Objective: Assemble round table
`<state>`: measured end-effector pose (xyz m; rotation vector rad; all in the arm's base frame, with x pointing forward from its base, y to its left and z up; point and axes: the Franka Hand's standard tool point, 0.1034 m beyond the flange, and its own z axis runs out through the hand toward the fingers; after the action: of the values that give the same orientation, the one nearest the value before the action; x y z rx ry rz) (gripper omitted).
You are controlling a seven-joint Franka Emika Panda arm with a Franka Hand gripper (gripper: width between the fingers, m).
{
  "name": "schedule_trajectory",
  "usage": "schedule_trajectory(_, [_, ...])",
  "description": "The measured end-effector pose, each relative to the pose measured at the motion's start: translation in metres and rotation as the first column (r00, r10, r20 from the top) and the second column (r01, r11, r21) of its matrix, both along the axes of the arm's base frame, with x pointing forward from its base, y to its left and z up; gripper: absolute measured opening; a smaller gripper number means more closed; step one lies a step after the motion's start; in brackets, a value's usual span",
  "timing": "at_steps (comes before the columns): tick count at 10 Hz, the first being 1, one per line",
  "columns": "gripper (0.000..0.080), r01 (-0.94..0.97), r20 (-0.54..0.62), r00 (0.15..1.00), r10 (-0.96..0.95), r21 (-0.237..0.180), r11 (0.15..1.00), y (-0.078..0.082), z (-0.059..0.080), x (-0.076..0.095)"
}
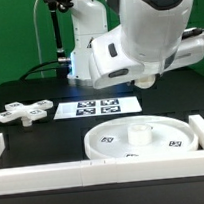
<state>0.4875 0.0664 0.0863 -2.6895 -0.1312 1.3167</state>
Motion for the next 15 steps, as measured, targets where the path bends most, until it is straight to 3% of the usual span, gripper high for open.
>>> schedule_trajectory(2, [0.0409, 0.002, 0.024, 1.0, -0.002, -0.001, 1.0, 0.0, 0.0, 0.003])
schedule_trajectory(3, [0.0409, -0.014, 0.046, 0.999, 0.013, 0.018, 1.0, -0.001, 0.0, 0.008])
schedule_trajectory(4, [0.0409, -0.036, 0.128, 0.991, 0.029, 0.047, 0.998, -0.003, 0.009, 0.024])
schedule_trajectory(5, [0.0409, -0.051, 0.217, 0.976, 0.037, 0.06, 0.997, -0.005, 0.027, 0.037])
schedule_trajectory(8, [0.0409, -0.055, 0.354, 0.935, 0.032, 0.055, 0.997, -0.006, 0.055, 0.062])
schedule_trajectory(11, [0.0409, -0.038, 0.541, 0.841, 0.012, 0.037, 0.999, -0.01, 0.051, 0.068])
schedule_trajectory(12, [0.0409, -0.047, 0.651, 0.759, 0.017, 0.029, 0.998, -0.011, 0.042, 0.079])
schedule_trajectory(13, [0.0409, -0.078, 0.707, 0.707, 0.038, 0.025, 0.997, -0.015, 0.041, 0.08])
schedule_trajectory(15, [0.0409, -0.13, 0.839, 0.539, 0.078, -0.009, 0.991, -0.027, 0.04, 0.098])
